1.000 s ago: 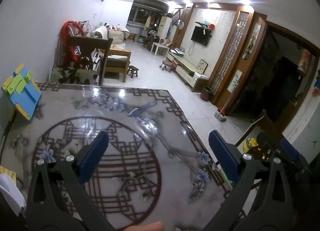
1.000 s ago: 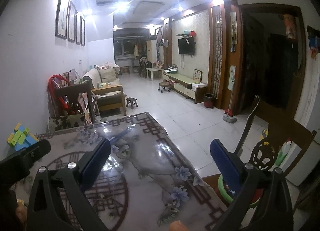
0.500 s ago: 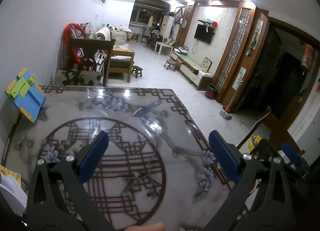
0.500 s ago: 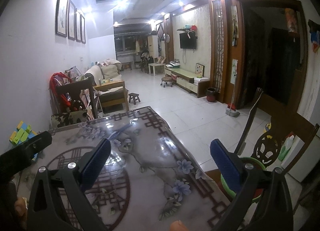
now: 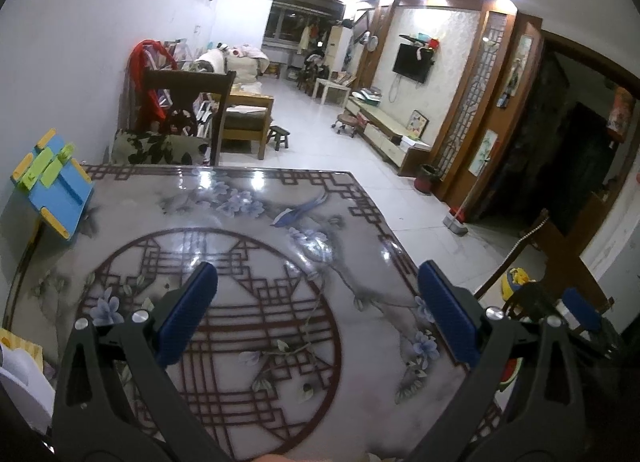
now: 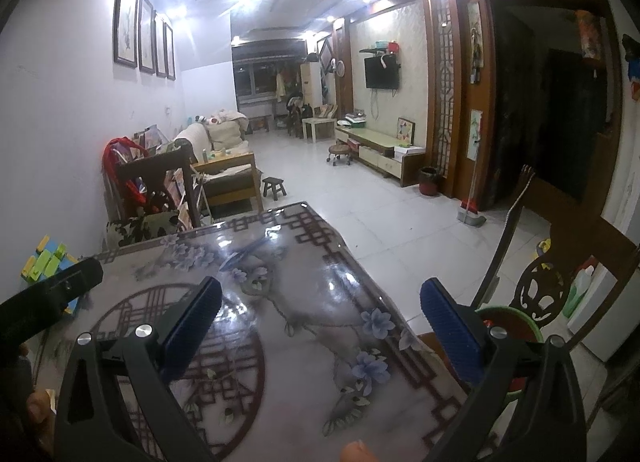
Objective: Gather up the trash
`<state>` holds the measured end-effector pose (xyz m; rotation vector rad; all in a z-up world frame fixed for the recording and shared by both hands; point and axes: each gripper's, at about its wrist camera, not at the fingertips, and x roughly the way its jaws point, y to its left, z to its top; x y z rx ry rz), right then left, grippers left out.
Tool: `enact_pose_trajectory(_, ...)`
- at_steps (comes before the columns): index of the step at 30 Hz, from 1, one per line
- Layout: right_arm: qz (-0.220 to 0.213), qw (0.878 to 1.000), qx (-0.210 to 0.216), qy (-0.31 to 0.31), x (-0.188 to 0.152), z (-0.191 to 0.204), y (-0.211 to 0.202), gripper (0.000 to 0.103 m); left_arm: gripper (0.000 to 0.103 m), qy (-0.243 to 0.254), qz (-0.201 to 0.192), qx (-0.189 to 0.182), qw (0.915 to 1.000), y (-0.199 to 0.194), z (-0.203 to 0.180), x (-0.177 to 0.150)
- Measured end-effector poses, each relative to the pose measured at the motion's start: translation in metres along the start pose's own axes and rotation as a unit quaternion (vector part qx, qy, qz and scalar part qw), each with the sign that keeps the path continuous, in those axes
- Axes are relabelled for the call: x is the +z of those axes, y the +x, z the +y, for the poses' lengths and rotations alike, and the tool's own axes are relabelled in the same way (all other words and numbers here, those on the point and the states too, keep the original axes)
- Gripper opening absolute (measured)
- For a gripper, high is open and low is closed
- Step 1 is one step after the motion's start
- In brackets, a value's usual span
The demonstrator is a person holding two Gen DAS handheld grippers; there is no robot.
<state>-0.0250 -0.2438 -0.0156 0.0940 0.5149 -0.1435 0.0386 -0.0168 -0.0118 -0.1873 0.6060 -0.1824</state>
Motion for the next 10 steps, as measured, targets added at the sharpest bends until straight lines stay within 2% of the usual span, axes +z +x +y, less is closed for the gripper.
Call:
enact_pose_trajectory(3,0.016,1.000,0.006,-0.009,-0.012,0.004,0.014,0.096,0.098,0.008,-0.004,0.012,0.9999,0.006,0.007,-0.010)
enact_pose_trajectory(5,0.035,0.999,0.003,-0.030,-0.029,0.010,0.033,0.096,0.098,0.007,0.006,0.053,0.9986,0.019,0.020,-0.028)
enact_pose_trajectory(8,0.080,0.995,0.000,-0.062,-0.059,0.019,0.065,0.096,0.098,-0.010,0.067,0.110,0.9916,0.052,0.053,-0.065)
enact_pose_trajectory(10,0.114,0.991,0.011,-0.073,-0.084,0.024,0.091,0.096,0.098,-0.022,0.100,0.155,0.9826,0.072,0.077,-0.093)
